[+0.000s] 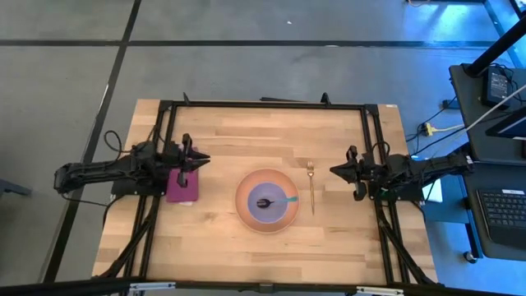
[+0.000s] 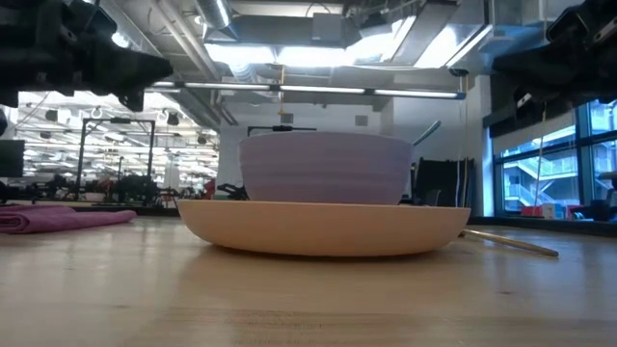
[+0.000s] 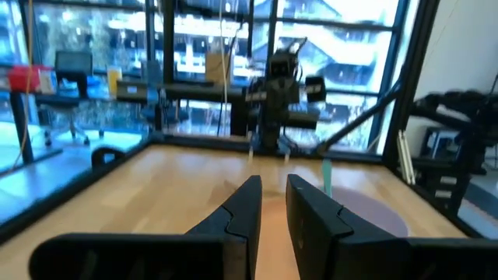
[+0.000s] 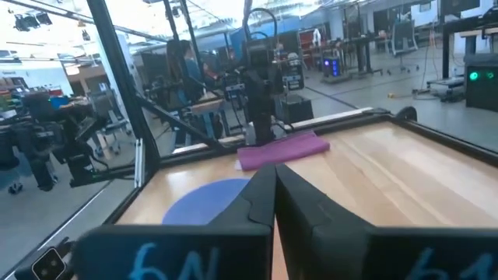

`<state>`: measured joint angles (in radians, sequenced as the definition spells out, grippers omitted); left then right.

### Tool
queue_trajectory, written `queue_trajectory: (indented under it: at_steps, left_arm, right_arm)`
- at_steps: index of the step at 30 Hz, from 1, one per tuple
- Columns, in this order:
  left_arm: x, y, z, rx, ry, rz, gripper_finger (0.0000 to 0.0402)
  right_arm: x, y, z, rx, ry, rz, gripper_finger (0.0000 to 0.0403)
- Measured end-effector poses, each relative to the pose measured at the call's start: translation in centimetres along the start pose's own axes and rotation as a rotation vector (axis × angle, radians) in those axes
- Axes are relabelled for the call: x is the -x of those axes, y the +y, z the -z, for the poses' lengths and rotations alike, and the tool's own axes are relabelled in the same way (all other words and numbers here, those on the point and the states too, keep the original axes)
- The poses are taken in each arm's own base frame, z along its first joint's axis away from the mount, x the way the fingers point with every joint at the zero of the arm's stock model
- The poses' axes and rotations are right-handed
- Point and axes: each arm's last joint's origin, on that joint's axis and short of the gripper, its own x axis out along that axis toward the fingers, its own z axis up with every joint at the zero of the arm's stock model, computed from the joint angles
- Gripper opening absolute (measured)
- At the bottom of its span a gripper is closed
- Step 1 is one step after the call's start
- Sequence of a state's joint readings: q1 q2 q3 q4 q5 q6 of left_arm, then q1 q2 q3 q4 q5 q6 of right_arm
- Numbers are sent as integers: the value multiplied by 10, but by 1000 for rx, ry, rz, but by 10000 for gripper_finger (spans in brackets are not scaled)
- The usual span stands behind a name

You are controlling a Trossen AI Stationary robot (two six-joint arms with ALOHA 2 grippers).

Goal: Set table place
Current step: Return to Home Position

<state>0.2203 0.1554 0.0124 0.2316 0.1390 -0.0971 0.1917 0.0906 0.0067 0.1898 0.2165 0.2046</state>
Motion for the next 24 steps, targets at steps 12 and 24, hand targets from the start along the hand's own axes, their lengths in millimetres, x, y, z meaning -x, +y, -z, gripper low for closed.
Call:
queue_trajectory:
  at_steps: [12, 24]
  left_arm:
    - [12, -3, -16, -26, -186, 18, 55]
    - [12, -3, -17, -27, -192, 19, 55]
  right_arm:
    - [3, 0, -5, -12, -49, -11, 10]
    - [6, 0, -8, -20, -84, -17, 10]
